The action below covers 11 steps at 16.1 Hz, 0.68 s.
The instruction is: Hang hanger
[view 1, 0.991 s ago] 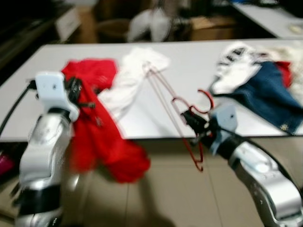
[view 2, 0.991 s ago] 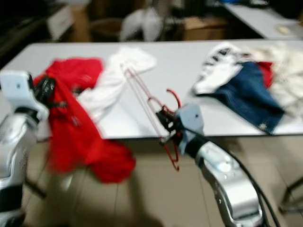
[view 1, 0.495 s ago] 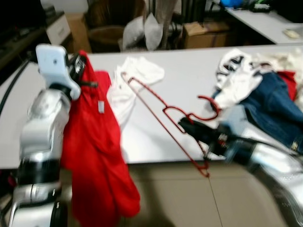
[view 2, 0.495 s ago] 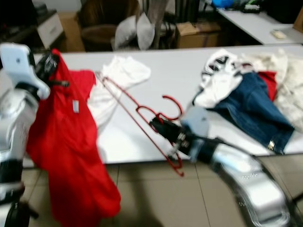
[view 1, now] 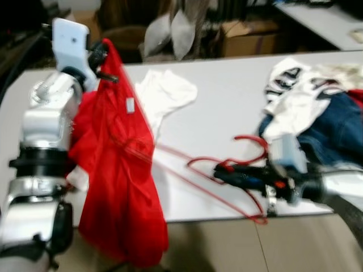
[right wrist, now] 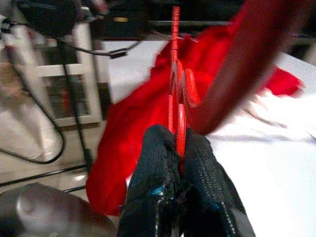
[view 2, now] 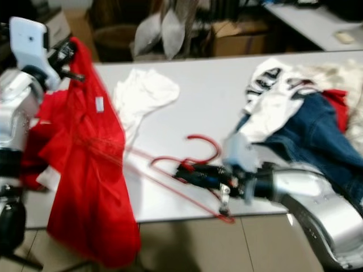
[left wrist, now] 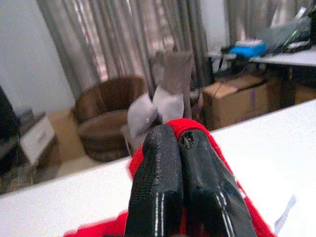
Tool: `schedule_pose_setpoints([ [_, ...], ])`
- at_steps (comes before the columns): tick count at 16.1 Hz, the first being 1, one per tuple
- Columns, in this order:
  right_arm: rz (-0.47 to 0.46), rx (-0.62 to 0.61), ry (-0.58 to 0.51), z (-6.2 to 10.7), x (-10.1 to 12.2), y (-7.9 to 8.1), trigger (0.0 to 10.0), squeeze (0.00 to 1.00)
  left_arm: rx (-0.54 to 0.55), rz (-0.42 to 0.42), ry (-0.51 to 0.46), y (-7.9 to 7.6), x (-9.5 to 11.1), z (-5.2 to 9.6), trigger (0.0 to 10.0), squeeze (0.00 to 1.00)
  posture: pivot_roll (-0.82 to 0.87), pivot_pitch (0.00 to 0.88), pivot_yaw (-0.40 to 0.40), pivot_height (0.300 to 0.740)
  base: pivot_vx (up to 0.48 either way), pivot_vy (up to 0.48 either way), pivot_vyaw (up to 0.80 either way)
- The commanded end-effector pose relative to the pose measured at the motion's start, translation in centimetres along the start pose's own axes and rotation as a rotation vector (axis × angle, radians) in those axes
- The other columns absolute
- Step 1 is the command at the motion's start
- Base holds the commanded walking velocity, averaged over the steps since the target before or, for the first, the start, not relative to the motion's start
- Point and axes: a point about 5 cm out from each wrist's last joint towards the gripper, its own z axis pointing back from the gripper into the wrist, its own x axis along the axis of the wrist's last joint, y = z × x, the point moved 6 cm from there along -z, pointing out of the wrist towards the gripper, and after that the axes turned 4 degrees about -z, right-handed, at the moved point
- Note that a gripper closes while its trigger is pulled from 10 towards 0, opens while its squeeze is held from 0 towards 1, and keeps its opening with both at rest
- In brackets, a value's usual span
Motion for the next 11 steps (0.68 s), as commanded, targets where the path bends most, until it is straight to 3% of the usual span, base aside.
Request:
schedule_pose_setpoints([
  [1, 0.014, 0.044, 0.019, -0.7, -0.3, -0.1, 10.0, 0.00, -0.031, -0.007, -0.114, 0.1, 3.8, -0.3, 10.0, 0.00, -0.10, 0.000, 0.083, 0.740, 0.000, 0.000, 0.00],
  [2, 0.026, 0.057, 0.026, -1.2, -0.3, -0.3, 10.0, 0.00, -0.042, -0.005, -0.124, 0.1, 4.3, -0.3, 10.0, 0.00, -0.10, 0.000, 0.083, 0.740, 0.000, 0.000, 0.00],
  [4, 0.099, 0.005, 0.071, -4.1, -0.6, -3.8, 10.0, 0.00, -0.116, -0.003, -0.167, -0.3, 6.2, 0.4, 10.0, 0.00, -0.08, 0.000, 0.063, 0.740, 0.000, 0.000, 0.00],
  [7, 0.179, -0.009, 0.095, -5.8, 0.0, -5.9, 10.0, 0.00, -0.152, -0.036, -0.194, -0.4, 7.4, 1.2, 10.0, 0.00, -0.07, 0.000, 0.045, 0.740, 0.000, 0.000, 0.00],
  [9, 0.235, -0.045, 0.114, -7.2, 1.2, -8.5, 10.0, 0.00, -0.175, -0.051, -0.242, -0.1, 9.2, 2.1, 10.0, 0.00, -0.05, 0.000, 0.031, 0.740, 0.000, 0.000, 0.00],
  [10, 0.308, -0.127, 0.154, -7.8, 2.4, -11.4, 10.0, 0.00, -0.153, -0.021, -0.319, 1.0, 11.5, 2.9, 10.0, 0.00, -0.05, 0.000, 0.031, 0.740, 0.000, 0.000, 0.00],
  [11, 0.348, -0.196, 0.145, -7.9, 3.7, -12.9, 10.0, 0.00, -0.137, -0.006, -0.370, 1.7, 12.8, 3.4, 10.0, 0.00, -0.05, 0.000, 0.025, 0.740, 0.000, 0.000, 0.00],
])
